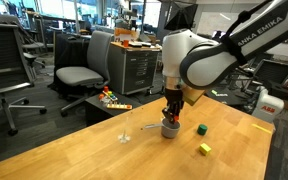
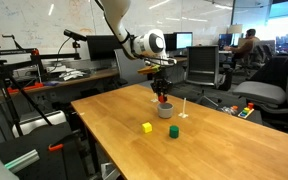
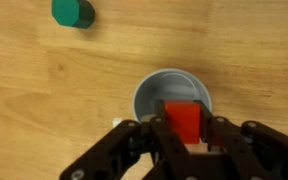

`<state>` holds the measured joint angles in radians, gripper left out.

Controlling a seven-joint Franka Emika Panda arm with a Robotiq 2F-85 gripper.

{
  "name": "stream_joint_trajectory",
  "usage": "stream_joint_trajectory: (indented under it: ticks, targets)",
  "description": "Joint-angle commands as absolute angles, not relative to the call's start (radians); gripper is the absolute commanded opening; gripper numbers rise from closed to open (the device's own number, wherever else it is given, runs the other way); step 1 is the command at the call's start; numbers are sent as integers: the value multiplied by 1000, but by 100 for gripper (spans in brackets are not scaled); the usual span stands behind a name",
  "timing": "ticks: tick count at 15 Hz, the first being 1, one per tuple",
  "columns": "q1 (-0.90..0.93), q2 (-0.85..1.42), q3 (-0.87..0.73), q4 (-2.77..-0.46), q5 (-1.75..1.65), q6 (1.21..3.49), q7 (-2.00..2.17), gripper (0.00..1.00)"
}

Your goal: Put the blocks in the cup

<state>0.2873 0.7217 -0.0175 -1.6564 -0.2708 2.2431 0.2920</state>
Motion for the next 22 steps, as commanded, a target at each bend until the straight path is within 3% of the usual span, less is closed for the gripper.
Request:
stream_joint_trajectory:
  ticks: [1,6,7,9,14,22]
  targets:
    - [285,746,-17,-1603,-264,2242,287,9]
    - [281,762,-17,-1599,-259,2241,284,10]
    - [282,765,-18,-1595,-256,2226,287,58]
    - [281,769,-17,-1594,-256,2227,285,63]
    - [279,765,-16,-1597,-250,2224,288,99]
    - [293,649,-6,-1749,-255,2241,295,100]
